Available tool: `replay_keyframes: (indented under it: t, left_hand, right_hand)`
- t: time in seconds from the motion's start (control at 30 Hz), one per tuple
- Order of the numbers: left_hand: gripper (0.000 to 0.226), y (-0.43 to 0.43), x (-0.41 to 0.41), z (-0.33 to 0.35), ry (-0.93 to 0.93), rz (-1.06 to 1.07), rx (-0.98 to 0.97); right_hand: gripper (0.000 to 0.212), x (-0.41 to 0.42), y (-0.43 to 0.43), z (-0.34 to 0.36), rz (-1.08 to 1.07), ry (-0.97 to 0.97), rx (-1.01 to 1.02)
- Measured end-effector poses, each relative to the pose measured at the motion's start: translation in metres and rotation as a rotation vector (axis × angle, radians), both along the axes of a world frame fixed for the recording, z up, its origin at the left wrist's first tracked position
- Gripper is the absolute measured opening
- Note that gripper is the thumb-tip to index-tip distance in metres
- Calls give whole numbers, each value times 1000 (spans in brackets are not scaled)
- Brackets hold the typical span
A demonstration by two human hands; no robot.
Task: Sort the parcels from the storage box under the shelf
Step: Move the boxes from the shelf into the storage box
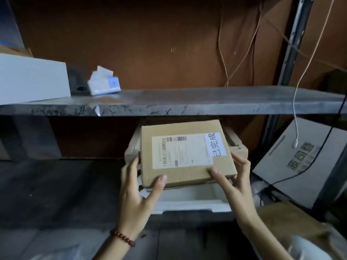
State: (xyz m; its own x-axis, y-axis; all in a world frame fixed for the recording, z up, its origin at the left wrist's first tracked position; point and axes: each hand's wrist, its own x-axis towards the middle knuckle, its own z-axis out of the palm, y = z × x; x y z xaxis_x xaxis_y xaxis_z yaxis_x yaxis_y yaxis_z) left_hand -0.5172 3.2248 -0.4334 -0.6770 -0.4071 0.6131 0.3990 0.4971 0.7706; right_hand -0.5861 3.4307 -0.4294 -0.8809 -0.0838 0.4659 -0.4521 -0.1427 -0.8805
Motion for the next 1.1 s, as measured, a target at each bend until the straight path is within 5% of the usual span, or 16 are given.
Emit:
replay_keyframes:
  t: [0.37,0.57,0.73,0.9,1.1]
  left_hand:
    - [64,-12,13,-93,-319,-15,321]
    - [68,-18,17,-115,-520,92,236]
    - [85,-17,18,-130,-603,171,59]
    - [92,-17,18,-133,-571,191,-172]
    - [101,-21,23,-152,-613,176,-353]
  right_hand:
    - [58,19,-9,-107,46,-308,117]
    - [83,6,-5,-132,66,-412,319]
    - [69,-3,-21,-161,31,-460,520]
    - [81,-8,-29,-186,53,-619,363]
    - [72,-11,-28,-194,34,-620,342]
